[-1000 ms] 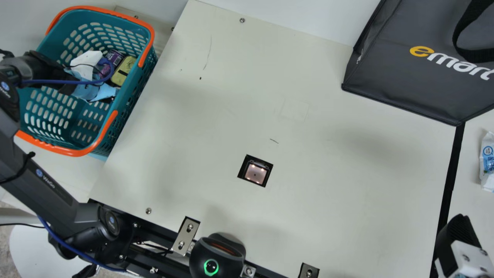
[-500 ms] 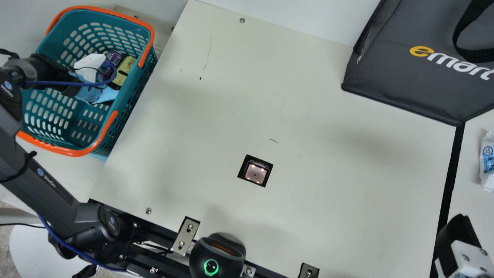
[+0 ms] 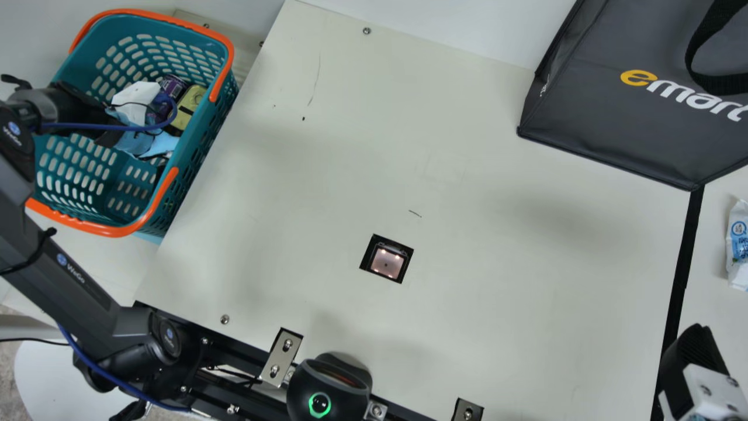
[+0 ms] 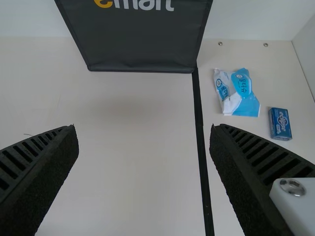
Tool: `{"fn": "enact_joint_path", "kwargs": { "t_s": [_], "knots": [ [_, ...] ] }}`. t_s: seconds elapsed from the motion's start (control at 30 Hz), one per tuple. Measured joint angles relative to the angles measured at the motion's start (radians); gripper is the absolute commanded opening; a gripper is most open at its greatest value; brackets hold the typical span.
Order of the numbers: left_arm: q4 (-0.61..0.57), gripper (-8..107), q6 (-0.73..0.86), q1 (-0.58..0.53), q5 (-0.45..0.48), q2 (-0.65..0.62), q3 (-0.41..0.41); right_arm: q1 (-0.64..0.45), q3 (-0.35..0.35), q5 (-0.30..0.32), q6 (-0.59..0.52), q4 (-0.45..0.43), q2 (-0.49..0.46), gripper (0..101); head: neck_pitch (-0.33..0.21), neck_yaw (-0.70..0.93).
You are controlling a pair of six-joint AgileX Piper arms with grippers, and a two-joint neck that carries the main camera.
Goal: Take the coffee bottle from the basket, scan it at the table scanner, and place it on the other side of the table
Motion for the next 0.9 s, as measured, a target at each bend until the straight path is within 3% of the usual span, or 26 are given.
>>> {"fn": "enact_joint_path", "kwargs": {
  "t_s": [0.2, 0.43, 0.9],
  "knots": [
    [0.014, 34, -0.002, -0.004, -0.028, 0.006, 0.006, 0.000, 0.000, 0.000, 0.000, 0.000, 0.000, 95, 0.000, 0.000],
    [0.040, -8, -0.023, -0.015, -0.057, 0.008, 0.013, 0.000, 0.000, 0.000, 0.000, 0.000, 0.000, 95, 0.000, 0.000],
    [0.032, -8, -0.036, -0.015, -0.050, -0.057, 0.017, 0.000, 0.000, 0.000, 0.000, 0.000, 0.000, 95, -0.002, 0.000]
  ]
}}
